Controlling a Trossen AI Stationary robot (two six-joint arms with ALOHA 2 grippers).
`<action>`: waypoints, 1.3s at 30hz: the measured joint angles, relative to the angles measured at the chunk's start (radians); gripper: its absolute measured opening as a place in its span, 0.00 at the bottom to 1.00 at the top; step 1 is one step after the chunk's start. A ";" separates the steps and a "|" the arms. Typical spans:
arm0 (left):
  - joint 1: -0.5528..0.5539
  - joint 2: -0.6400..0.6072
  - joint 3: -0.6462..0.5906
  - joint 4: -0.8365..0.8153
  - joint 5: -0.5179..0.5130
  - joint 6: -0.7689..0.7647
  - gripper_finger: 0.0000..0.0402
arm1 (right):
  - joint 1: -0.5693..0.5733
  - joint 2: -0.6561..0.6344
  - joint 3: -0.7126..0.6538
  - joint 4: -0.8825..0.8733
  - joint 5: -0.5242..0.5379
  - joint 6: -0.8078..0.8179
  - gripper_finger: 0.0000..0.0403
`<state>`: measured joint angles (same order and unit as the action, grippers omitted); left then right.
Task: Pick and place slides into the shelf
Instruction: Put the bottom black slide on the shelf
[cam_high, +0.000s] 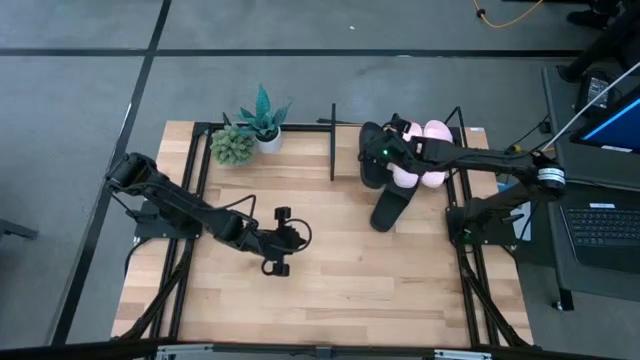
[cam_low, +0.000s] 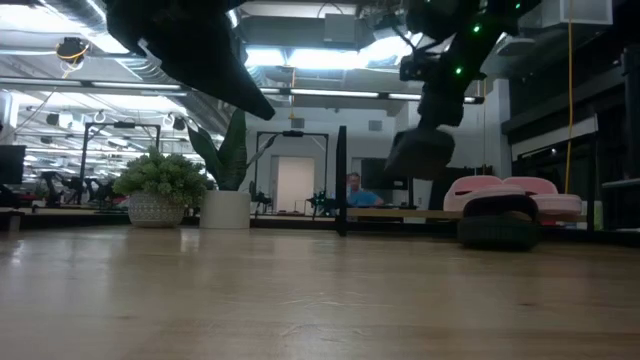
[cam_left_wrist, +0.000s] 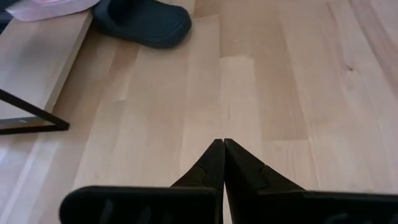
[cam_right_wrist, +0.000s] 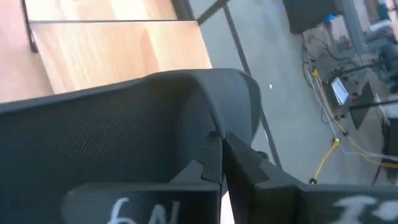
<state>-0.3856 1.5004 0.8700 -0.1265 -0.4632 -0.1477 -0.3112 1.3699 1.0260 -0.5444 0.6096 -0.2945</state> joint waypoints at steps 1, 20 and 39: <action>0.004 0.000 0.000 0.000 0.000 0.000 0.00 | -0.015 0.008 0.000 0.010 -0.023 -0.018 0.02; 0.013 0.000 0.000 -0.002 0.001 0.001 0.00 | -0.162 0.165 0.000 0.058 -0.090 -0.136 0.02; 0.013 0.000 0.000 -0.015 0.000 0.001 0.00 | -0.191 0.185 0.000 0.040 -0.088 -0.262 0.02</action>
<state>-0.3729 1.5004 0.8700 -0.1417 -0.4628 -0.1471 -0.5018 1.5553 1.0260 -0.5045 0.5213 -0.5568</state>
